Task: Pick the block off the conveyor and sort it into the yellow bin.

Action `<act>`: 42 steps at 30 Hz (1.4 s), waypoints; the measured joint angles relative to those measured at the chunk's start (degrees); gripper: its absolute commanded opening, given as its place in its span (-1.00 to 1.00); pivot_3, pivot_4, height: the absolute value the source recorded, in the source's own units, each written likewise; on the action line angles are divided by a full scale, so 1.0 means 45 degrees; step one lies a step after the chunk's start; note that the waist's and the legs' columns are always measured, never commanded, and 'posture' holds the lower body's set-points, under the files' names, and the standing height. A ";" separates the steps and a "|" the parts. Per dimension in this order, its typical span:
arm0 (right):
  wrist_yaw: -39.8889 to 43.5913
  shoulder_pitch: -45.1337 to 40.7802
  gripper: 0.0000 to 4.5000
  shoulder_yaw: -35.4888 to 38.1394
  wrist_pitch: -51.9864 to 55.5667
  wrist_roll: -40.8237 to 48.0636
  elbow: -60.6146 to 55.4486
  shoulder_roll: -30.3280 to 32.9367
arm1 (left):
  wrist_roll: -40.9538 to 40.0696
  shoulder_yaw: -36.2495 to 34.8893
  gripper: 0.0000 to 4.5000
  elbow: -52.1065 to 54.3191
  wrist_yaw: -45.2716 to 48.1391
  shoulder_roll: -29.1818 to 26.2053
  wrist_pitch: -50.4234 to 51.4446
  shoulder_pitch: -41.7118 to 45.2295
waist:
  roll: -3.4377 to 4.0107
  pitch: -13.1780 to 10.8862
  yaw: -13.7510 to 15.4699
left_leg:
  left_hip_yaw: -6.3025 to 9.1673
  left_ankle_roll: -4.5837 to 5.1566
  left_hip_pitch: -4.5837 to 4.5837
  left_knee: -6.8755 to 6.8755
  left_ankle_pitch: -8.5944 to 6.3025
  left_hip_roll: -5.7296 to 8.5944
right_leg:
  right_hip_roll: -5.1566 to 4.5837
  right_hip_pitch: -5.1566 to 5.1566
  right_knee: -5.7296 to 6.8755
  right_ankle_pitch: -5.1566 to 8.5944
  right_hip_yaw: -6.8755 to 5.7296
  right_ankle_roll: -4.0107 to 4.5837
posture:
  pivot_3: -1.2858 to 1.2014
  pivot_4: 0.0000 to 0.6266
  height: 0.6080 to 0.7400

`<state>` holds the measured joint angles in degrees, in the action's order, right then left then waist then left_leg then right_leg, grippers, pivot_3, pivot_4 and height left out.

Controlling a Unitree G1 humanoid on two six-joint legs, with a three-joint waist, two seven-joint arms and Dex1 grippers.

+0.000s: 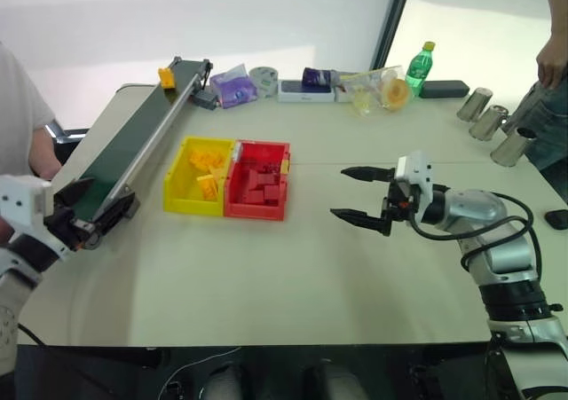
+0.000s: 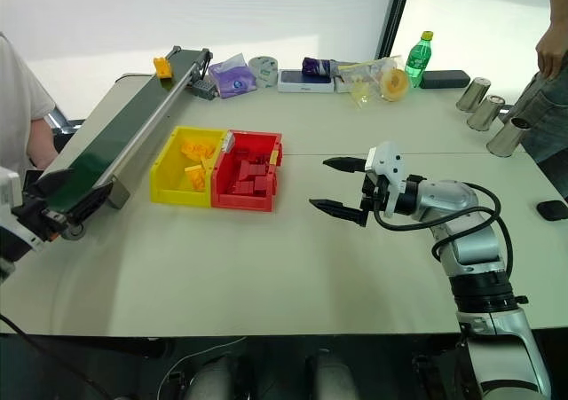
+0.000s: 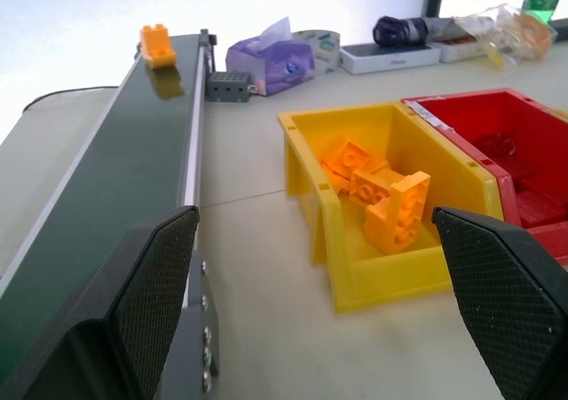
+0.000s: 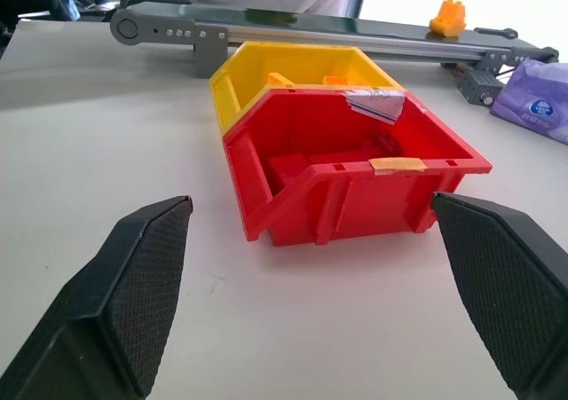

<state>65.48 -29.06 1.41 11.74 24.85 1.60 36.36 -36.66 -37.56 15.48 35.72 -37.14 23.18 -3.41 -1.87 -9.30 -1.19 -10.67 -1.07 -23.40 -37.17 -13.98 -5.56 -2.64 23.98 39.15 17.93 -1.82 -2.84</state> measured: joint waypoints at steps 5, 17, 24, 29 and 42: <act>0.0044 0.0029 1.00 -0.0014 -0.0043 0.0003 0.0011 -0.0038 | 0.0836 -0.0497 0.98 0.0486 -0.1505 0.1703 -0.1414 -0.0845 | -0.0001 0.0002 0.0033 | 0.0003 0.0003 0.0003 -0.0011 -0.0001 0.0003 | -0.0004 -0.0014 -0.0001 -0.0001 0.0001 -0.0001 | 0.03 -0.52 1.00; 0.0176 0.0020 1.00 -0.0096 -0.0045 0.0008 0.0204 -0.0103 | 0.1436 -0.0806 0.98 0.0615 -0.3317 0.2894 -0.2475 -0.1627 | -0.0009 0.0007 0.0056 | 0.0010 0.0029 0.0005 -0.0018 -0.0017 0.0004 | -0.0002 -0.0024 -0.0002 0.0000 -0.0004 -0.0001 | 0.03 -0.52 1.00; 0.0173 0.0019 1.00 -0.0103 -0.0057 0.0003 0.0204 -0.0106 | 0.1433 -0.0806 0.98 0.0604 -0.3345 0.2741 -0.2487 -0.1324 | -0.0009 0.0006 0.0043 | 0.0010 0.0028 0.0005 -0.0017 -0.0016 0.0003 | -0.0001 -0.0024 -0.0001 0.0000 -0.0004 0.0000 | 0.03 -0.52 1.00; 0.0150 0.0019 1.00 -0.0103 -0.0069 0.0003 0.0204 -0.0106 | 0.1468 -0.0806 0.98 0.0596 -0.3367 0.2734 -0.2491 -0.1268 | -0.0009 0.0006 0.0041 | 0.0010 0.0027 0.0005 -0.0017 -0.0016 0.0003 | 0.0000 -0.0023 -0.0001 0.0000 -0.0004 0.0000 | 0.03 -0.52 1.00; 0.0053 -0.0026 1.00 -0.0140 -0.0052 0.0005 0.0202 -0.0291 | 0.1502 -0.0567 0.98 -0.0414 -0.4090 0.0825 -0.0794 0.0598 | -0.0010 0.0007 0.0092 | 0.0016 0.0026 0.0006 -0.0018 -0.0015 0.0001 | 0.0010 -0.0025 0.0001 -0.0001 -0.0012 0.0000 | 0.03 -0.52 1.00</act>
<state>65.72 -29.17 0.79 11.51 24.88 2.51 35.05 -29.90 -40.11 13.62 17.31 -33.43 19.61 -0.72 -1.91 -9.27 -0.77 -10.60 -0.95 -23.37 -37.25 -14.05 -5.55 -2.59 23.87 39.15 17.93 -1.87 -2.84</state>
